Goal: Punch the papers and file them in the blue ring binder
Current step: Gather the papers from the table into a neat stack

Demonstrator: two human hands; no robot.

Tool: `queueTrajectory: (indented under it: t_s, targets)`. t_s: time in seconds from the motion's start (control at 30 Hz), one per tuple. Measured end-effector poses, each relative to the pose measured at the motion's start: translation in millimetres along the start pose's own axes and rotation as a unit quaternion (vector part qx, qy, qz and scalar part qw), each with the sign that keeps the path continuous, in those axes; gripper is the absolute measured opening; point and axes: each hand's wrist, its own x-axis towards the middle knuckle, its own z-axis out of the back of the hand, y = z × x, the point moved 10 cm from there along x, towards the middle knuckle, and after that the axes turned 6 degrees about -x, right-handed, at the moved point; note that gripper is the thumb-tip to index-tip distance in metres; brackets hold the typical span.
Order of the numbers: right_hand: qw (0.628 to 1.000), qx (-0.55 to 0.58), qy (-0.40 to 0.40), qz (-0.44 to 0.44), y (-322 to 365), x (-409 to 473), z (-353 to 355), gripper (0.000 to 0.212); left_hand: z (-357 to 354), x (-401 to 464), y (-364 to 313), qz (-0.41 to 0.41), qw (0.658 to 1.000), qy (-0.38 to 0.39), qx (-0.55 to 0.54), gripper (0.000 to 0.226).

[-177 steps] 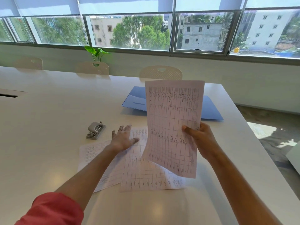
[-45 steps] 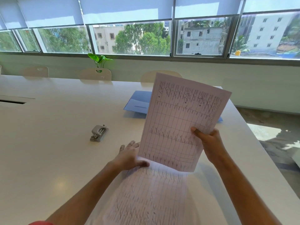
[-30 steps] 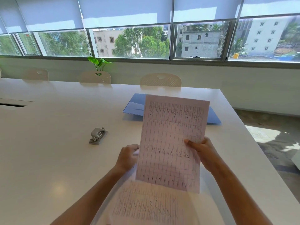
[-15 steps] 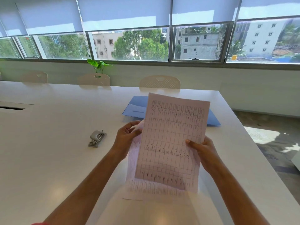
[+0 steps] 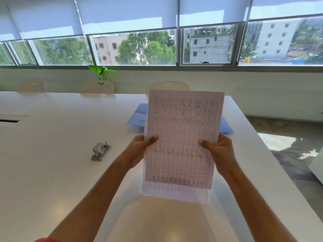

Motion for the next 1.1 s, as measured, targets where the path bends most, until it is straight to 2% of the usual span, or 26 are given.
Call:
queueTrajectory:
  t_s: [0.1, 0.23, 0.33, 0.4, 0.57, 0.67, 0.8, 0.93, 1.1]
  targets:
    - [1.000, -0.001, 0.005, 0.018, 11, 3, -3, 0.020, -8, 0, -22, -0.053, 0.998, -0.019, 0.033, 0.032]
    - [0.998, 0.010, -0.005, 0.065, 32, 6, -3, 0.028, -17, -5, -51, -0.135, 0.987, -0.058, 0.059, 0.006]
    - [0.996, 0.003, 0.000, 0.090, 43, 5, -6, 0.021, -22, -11, -66, -0.189, 0.978, -0.068, 0.062, 0.011]
    - [0.996, 0.007, 0.011, 0.086, 42, 7, -8, 0.021, -21, -10, -64, -0.194, 0.976, -0.071, 0.072, 0.010]
    - [0.999, -0.031, 0.042, -0.007, 2, 14, -19, 0.022, -6, -2, -21, -0.125, 0.984, -0.106, 0.073, 0.014]
    - [0.998, -0.041, 0.013, -0.037, -15, 12, -19, 0.022, 1, -4, -5, -0.105, 0.982, -0.143, 0.058, 0.014]
    - [0.998, -0.052, -0.026, 0.024, 10, 12, -13, 0.020, -4, -10, -27, -0.172, 0.973, -0.139, 0.067, 0.015]
    - [0.995, -0.052, -0.007, 0.090, 44, 13, -14, 0.035, -5, -14, -49, -0.231, 0.963, -0.135, 0.023, 0.020]
    - [0.989, -0.124, 0.007, 0.085, 33, 15, -15, 0.021, 1, -8, -32, -0.193, 0.967, -0.153, -0.068, 0.021]
